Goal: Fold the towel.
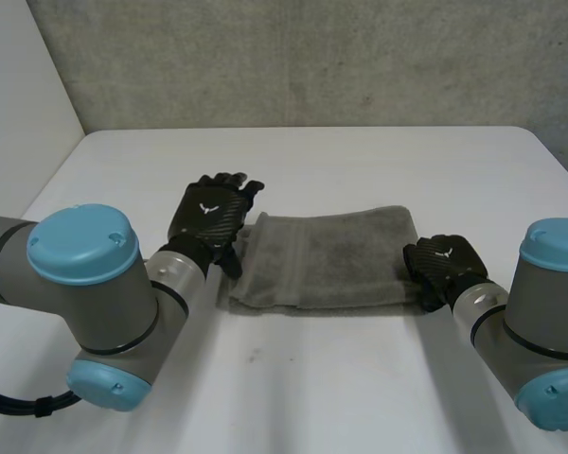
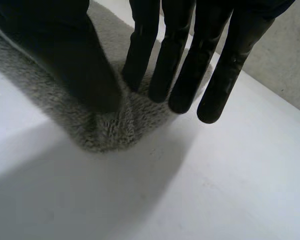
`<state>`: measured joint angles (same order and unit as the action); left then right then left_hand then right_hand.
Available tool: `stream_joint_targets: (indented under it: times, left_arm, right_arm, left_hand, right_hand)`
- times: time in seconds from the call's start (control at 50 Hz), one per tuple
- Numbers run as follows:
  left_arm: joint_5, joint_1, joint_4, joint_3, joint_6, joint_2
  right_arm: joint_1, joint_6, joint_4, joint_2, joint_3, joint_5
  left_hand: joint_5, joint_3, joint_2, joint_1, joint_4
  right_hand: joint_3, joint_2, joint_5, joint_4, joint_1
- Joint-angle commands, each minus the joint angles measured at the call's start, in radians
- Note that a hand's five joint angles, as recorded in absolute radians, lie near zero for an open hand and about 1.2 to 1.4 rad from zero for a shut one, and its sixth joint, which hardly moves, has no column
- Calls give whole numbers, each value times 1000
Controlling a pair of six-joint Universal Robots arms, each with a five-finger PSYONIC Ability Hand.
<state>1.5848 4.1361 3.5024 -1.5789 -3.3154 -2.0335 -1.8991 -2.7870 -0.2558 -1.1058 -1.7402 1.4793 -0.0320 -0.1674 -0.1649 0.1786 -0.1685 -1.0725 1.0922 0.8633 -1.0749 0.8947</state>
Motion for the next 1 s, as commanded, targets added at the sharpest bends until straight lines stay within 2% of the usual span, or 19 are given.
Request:
stream_joint_targets:
  times: [0.02, 0.12, 0.26, 0.32, 0.34, 0.38, 0.44, 0.48, 0.54, 0.6, 0.68, 0.7, 0.72, 0.74, 0.76, 0.78, 0.84, 0.9, 1.0]
  left_arm:
    - [3, 33, 1, -43, 0, 22]
    - [4, 53, 1, -64, 0, 55]
    - [34, 81, 1, -70, 2, 75]
    - [58, 98, 1, -70, 3, 84]
    - [69, 108, 1, -70, 3, 90]
    - [76, 118, 0, -70, 3, 96]
    - [83, 138, -2, -73, 5, 102]
    - [84, 157, 1, -85, 8, 110]
    - [84, 185, 1, -89, 19, 127]
    - [84, 199, 1, -89, 28, 134]
    - [80, 216, -3, -89, 62, 137]
    - [80, 216, -3, -89, 62, 137]
    - [76, 214, -5, -89, 72, 137]
    - [75, 208, -8, -89, 79, 137]
    - [75, 208, -8, -89, 79, 137]
    - [75, 200, -9, -87, 82, 137]
    - [73, 193, -10, -89, 80, 137]
    - [75, 181, -10, -89, 80, 134]
    - [75, 162, -10, -92, 82, 136]
  right_arm:
    - [22, 53, -94, 43, 7, -24]
    - [23, 168, -89, 61, 50, -7]
    - [-11, 187, -91, 11, 148, -11]
    - [-170, 147, -89, -13, 276, -22]
    - [-170, 147, -89, -12, 277, -22]
    - [-260, 123, -80, 30, 359, -53]
    - [-299, 118, -74, 69, 392, -85]
    - [-378, 115, -54, 148, 439, -166]
    - [-451, 118, -17, 239, 468, -221]
    - [-486, 121, 21, 319, 497, -205]
    - [-492, 116, 36, 345, 527, -131]
    - [-491, 107, 39, 334, 533, -84]
    - [-491, 107, 39, 334, 533, -83]
    - [-486, 93, 39, 313, 537, -38]
    - [-483, 54, 41, 272, 536, -4]
    - [-483, 53, 41, 271, 536, -4]
    - [-463, -77, 39, 178, 515, 22]
    - [-382, -193, 47, 91, 486, 32]
    - [-250, -210, 99, 23, 441, 36]
  left_hand:
    - [32, -7, -10, -4, -6]
    - [32, -7, -10, -4, -6]
    - [32, -7, -10, -4, -6]
    - [32, -7, -10, -4, -6]
    - [32, -7, -10, -4, -6]
    - [32, -7, -10, -4, -6]
    - [32, -7, -10, -4, -6]
    - [32, -7, -10, -4, -6]
    - [32, -7, -10, -4, -6]
    - [31, -8, -10, -3, -7]
    - [31, -8, -10, -3, -7]
    - [31, -8, -10, -3, -7]
    - [31, -8, -10, -3, -7]
    - [31, -8, -10, -3, -7]
    - [31, -8, -10, -3, -7]
    - [28, -11, -13, 0, -10]
    - [28, -11, -13, 0, -10]
    - [28, -11, -13, 0, -10]
    - [28, -11, -13, 0, -10]
  right_hand:
    - [-324, 304, 358, -321, 502]
    - [-324, 304, 358, -321, 502]
    - [-324, 304, 358, -321, 502]
    - [-324, 304, 358, -321, 502]
    - [-324, 304, 358, -321, 502]
    - [-324, 304, 358, -321, 502]
    - [-324, 304, 358, -321, 502]
    - [-324, 304, 358, -321, 502]
    - [-324, 304, 358, -321, 502]
    - [-324, 304, 358, -321, 502]
    - [-298, 279, 333, -296, 476]
    - [190, -210, -155, 192, -12]
    - [195, -214, -160, 197, -17]
    - [587, -607, -553, 590, -409]
    - [643, -663, -609, 646, -466]
    - [644, -664, -609, 646, -466]
    - [647, -667, -612, 649, -469]
    - [667, -687, -633, 670, -490]
    - [644, -664, -609, 646, -466]
